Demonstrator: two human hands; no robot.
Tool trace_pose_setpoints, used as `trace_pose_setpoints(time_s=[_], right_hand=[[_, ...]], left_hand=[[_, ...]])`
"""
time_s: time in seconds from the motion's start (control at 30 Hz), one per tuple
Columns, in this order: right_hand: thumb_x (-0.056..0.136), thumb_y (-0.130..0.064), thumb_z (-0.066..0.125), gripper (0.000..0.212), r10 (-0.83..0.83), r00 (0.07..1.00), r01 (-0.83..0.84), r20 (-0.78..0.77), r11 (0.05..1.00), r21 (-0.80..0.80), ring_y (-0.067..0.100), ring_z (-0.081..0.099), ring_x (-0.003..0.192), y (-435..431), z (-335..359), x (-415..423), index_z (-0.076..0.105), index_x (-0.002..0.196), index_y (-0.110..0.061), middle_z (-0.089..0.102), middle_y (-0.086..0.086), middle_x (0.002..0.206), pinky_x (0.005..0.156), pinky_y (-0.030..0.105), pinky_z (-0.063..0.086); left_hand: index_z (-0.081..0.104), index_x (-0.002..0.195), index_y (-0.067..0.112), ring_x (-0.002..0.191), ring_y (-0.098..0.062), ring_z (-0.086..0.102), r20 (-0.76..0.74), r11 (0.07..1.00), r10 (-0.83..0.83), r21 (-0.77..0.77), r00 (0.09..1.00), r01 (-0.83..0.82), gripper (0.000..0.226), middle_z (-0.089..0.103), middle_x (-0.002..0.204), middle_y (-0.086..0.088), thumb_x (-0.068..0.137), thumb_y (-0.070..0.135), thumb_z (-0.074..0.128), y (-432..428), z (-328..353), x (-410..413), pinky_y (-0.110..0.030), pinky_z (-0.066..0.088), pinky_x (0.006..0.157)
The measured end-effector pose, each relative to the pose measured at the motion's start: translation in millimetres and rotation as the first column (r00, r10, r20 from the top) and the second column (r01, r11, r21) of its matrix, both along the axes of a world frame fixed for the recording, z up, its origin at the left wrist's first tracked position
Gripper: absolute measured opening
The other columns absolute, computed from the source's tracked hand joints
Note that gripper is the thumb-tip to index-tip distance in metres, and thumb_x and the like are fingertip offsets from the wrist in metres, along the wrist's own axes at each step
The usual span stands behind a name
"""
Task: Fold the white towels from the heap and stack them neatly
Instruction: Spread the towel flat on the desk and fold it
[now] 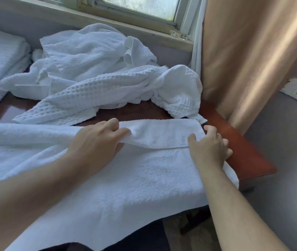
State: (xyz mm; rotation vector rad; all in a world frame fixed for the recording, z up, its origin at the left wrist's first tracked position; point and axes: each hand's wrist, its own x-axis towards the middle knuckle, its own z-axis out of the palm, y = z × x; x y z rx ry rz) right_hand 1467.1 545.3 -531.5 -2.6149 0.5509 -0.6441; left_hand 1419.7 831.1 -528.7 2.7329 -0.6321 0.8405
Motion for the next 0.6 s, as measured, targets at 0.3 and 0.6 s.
trace_pose_setpoints(time_s=[0.3, 0.6], right_hand=[[0.084, -0.005, 0.053, 0.040, -0.014, 0.920, -0.181, 0.392, 0.872, 0.454, 0.022, 0.057, 0.096, -9.8, 8.1, 7.2, 0.056, 0.122, -0.018, 0.058, -0.006, 0.100, 0.072, 0.020, 0.032], [0.082, -0.002, 0.056, 0.044, 0.075, 0.992, -0.100, 0.105, 0.962, 0.253, 0.027, 0.056, 0.101, -18.5, 7.0, 5.5, 0.061, 0.122, -0.021, 0.061, -0.001, 0.098, 0.076, 0.032, 0.039]], left_hand=[[0.072, 0.082, 0.018, 0.052, -0.027, 0.052, 0.124, 0.991, -0.123, 0.061, 0.985, 0.116, 0.034, 0.051, 0.063, 0.000, 0.098, 0.036, 0.049, -1.9, 2.1, -4.0, -0.028, 0.037, 0.042], [0.073, 0.094, 0.027, 0.069, -0.022, 0.062, -0.049, 0.948, -0.219, 0.226, 0.975, 0.224, 0.045, 0.062, 0.077, 0.005, 0.101, 0.041, 0.030, -2.5, 2.5, -13.3, -0.035, 0.051, 0.050]])
